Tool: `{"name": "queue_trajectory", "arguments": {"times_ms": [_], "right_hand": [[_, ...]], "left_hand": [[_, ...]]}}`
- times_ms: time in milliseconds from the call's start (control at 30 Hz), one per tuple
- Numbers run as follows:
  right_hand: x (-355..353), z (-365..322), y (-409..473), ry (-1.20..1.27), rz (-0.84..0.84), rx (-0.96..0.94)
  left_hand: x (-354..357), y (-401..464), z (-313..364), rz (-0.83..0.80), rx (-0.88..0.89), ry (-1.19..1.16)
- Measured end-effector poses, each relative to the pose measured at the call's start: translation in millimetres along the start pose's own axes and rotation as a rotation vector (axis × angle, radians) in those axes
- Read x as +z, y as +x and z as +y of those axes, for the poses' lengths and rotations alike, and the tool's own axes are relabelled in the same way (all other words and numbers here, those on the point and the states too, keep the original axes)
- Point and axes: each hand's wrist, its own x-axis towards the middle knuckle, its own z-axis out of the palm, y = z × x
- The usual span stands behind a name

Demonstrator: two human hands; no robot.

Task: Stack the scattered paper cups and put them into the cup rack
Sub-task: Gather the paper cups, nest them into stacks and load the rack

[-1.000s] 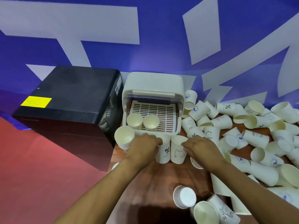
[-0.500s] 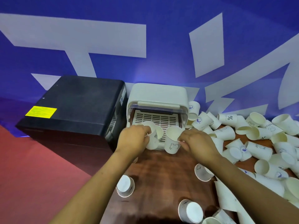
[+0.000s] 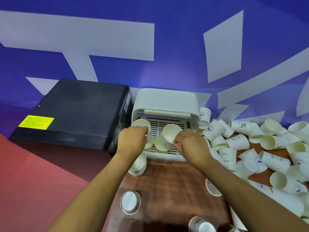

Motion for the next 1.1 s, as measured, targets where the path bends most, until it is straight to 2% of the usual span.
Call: {"name": "queue_trajectory", "arguments": {"times_ms": [233,367,567,700,867,967,1100], "right_hand": [[24.6,-3.2,15.5,0.023,-0.08,-0.014],[35.8,-2.7,19.4,0.042,-0.148,0.001],[48.7,-1.6,19.6,0.123,-0.347,0.003],[52.3,-1.1,13.6,0.265,-0.334,0.025],[43.2,12.6,-6.4,0.323,-0.257,0.102],[32.1,23.8,-29.9,0.342,-0.198,0.216],[13.8,41.6,-73.7,0.328,-0.211,0.361]], "left_hand": [[21.0,11.2,-0.1,-0.119,0.044,0.163],[33.4,13.2,-3.5,-0.175,0.087,0.173],[53.0,15.3,-8.8,-0.252,0.088,0.161],[55.5,15.7,-9.6,-0.256,0.06,0.089],[42.4,10.4,-12.1,-0.196,0.045,-0.04],[28.9,-2.5,-4.6,-0.139,0.056,-0.138],[14.4,-32.5,17.5,-0.078,0.122,-0.271]]}}
